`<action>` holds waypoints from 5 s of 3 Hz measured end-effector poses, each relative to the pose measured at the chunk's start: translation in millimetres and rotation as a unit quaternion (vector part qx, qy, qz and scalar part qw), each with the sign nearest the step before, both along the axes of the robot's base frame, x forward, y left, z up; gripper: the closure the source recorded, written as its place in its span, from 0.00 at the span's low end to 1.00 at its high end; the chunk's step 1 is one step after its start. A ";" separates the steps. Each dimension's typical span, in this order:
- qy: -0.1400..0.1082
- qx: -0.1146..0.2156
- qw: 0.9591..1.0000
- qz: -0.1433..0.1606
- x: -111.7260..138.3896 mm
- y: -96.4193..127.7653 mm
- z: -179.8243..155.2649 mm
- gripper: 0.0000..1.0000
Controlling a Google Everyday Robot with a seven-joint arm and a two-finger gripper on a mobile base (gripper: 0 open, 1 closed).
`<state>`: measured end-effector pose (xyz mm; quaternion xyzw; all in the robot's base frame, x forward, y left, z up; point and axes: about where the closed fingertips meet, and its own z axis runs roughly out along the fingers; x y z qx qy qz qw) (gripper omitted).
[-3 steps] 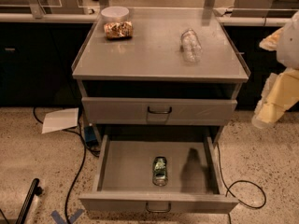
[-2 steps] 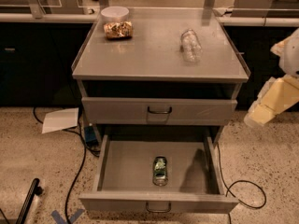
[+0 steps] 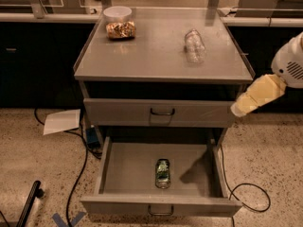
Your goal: Pick green can from middle drawer and place on counter
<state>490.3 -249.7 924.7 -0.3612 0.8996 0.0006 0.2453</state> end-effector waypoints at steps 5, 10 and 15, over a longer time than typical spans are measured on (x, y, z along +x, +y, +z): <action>0.136 0.231 0.955 -0.129 25.3 87.8 -157.7 0.00; 0.180 0.224 0.945 -0.154 52.2 107.9 -291.9 0.00; 0.265 0.258 0.913 -0.175 62.4 134.8 -410.8 0.00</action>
Offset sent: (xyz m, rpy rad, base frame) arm 0.0071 -0.0187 -0.0560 0.3540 0.0355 -0.3646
